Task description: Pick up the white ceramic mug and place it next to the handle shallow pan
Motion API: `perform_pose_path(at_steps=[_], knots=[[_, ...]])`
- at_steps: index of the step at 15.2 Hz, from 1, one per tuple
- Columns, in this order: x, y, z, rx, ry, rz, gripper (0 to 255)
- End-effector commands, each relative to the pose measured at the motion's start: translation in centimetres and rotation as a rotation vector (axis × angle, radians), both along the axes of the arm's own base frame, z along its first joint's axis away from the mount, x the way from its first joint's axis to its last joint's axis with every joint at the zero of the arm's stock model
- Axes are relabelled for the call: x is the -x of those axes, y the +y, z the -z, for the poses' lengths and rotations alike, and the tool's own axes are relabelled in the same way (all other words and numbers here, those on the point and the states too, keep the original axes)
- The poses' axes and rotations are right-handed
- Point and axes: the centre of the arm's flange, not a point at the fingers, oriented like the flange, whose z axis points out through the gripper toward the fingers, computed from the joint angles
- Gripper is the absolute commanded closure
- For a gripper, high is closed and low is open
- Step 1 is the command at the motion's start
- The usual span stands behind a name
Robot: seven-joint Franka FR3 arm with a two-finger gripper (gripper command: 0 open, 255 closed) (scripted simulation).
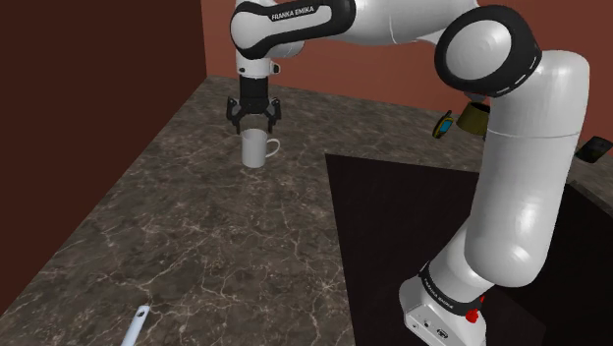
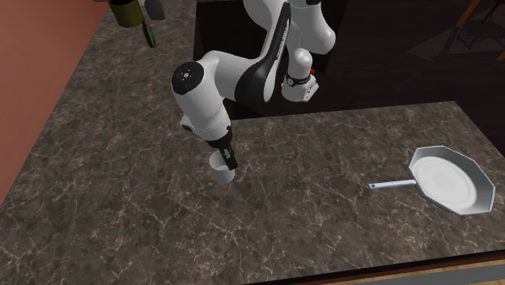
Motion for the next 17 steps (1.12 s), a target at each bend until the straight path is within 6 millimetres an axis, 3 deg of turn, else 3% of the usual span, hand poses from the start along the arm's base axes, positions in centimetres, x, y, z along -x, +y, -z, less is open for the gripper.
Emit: perform_pose_path(at_steps=[1, 3, 11, 17], knots=[[-2.3, 0.8, 1.0, 0.002, -0.001, 0.013, 0], [-4.1, 1.6, 1.6, 0.003, -0.002, 0.022, 0], [-3.4, 1.7, 5.6, 0.003, -0.002, 0.022, 0], [-3.4, 1.7, 5.6, 0.003, -0.002, 0.022, 0]])
